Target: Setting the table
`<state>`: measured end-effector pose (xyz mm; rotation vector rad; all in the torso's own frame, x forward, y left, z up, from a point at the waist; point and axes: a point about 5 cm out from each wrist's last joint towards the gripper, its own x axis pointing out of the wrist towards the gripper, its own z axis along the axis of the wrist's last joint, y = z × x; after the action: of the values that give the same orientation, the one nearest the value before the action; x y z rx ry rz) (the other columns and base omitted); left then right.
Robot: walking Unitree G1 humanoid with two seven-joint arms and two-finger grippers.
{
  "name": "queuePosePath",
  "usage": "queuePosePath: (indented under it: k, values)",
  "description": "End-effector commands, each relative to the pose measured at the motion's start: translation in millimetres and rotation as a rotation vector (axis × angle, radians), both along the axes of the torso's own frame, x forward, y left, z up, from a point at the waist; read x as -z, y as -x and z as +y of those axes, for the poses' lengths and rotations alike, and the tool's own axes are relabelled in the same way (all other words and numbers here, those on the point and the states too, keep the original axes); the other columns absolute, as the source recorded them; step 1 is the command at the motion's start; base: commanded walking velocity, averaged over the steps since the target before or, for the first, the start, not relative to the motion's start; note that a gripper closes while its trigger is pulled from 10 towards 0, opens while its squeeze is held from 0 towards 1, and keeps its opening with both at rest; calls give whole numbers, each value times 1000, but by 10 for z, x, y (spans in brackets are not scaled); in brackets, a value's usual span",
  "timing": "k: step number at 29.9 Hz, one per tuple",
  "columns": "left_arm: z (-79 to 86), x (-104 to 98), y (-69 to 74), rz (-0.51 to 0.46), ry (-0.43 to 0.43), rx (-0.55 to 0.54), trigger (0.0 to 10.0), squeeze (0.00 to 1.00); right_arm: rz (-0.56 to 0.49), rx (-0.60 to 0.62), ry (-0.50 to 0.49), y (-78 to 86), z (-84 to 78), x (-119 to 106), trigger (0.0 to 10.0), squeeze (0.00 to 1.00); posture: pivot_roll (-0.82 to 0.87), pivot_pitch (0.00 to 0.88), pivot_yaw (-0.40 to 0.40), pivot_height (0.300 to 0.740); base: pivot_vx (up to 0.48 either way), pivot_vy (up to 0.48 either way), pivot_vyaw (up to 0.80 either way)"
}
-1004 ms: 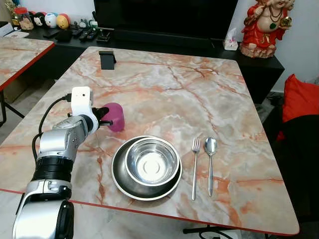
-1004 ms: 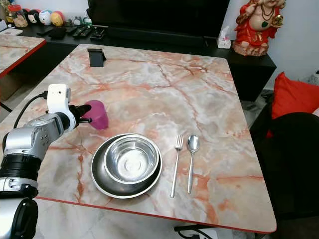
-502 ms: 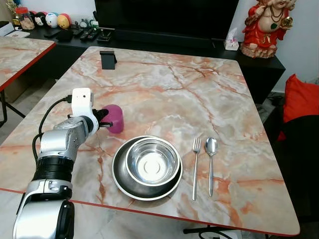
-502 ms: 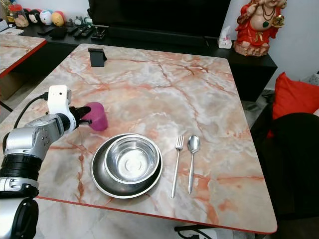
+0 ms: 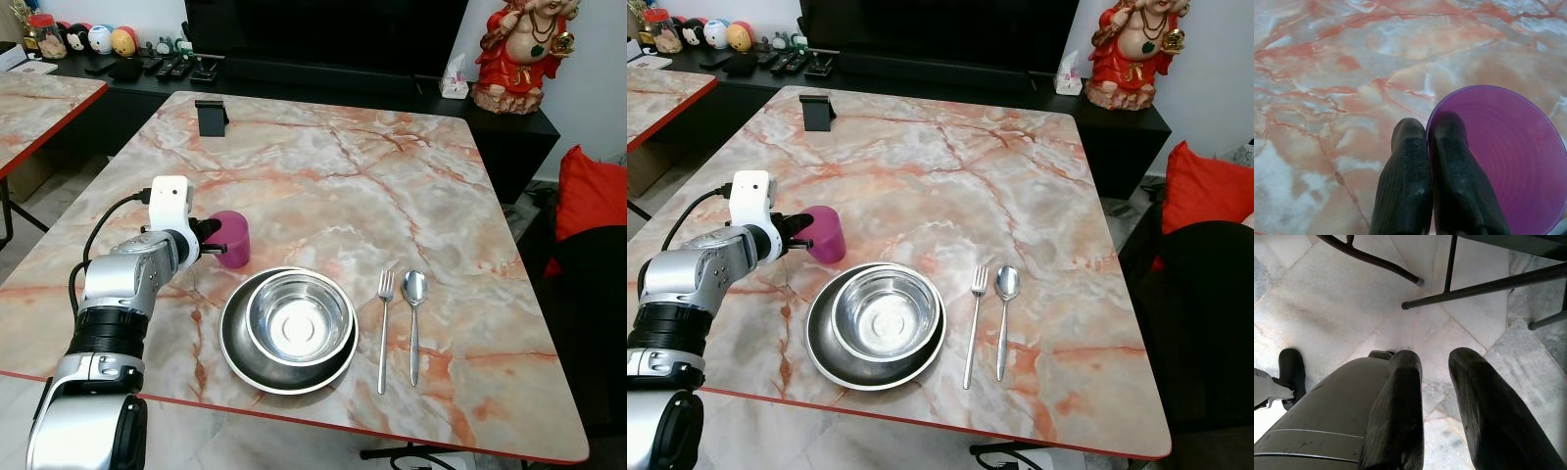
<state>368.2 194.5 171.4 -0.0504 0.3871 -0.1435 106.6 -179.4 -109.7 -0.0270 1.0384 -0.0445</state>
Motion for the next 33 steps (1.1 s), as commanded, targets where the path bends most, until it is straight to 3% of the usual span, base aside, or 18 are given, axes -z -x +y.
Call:
queuePosePath:
  k: [1,2,3,14,15,16,23,28,29,31,32,33]
  values:
    - [-48,-13,5,-5,-17,19,10000,486,17,2,8,35,-23,10,10000,0,89,0,-58,740,0,0,0]
    - [-55,-16,4,-9,-22,25,10000,804,17,2,8,36,-23,10,10000,0,89,0,-58,740,0,0,0]
    - [-61,-18,5,-11,-25,29,10000,1000,17,2,8,36,-23,10,10000,0,88,0,-58,740,0,0,0]
    - [-79,-37,4,-28,-22,22,10000,984,17,1,8,40,-27,10,10000,0,88,0,-61,740,0,0,0]
    - [-79,-42,3,-34,-20,18,10000,243,18,2,8,41,-28,10,10000,0,88,0,-61,740,0,0,0]
    - [-73,-66,-5,-58,-27,11,10000,0,17,2,8,40,-29,10,10000,0,89,0,-62,740,0,0,0]
    - [-54,-262,-39,-191,-7,-25,10000,0,14,5,7,40,-35,8,10000,0,86,0,-65,740,0,0,0]
    - [-15,-322,-48,-228,7,-48,10000,0,13,5,7,41,-38,8,10000,0,84,0,-66,740,0,0,0]
    - [-3,-398,-40,-295,31,-61,10000,0,14,6,8,44,-41,8,10000,0,82,0,-65,740,0,0,0]
    - [0,-439,-32,-329,48,-67,10000,0,14,8,8,46,-42,8,10000,0,82,0,-65,740,0,0,0]
    - [-6,-543,5,-445,26,-56,10000,0,12,10,8,47,-44,8,10000,0,83,0,-67,740,0,0,0]
    - [-6,-543,5,-445,26,-56,10000,0,12,10,8,47,-44,8,10000,0,83,0,-67,740,0,0,0]
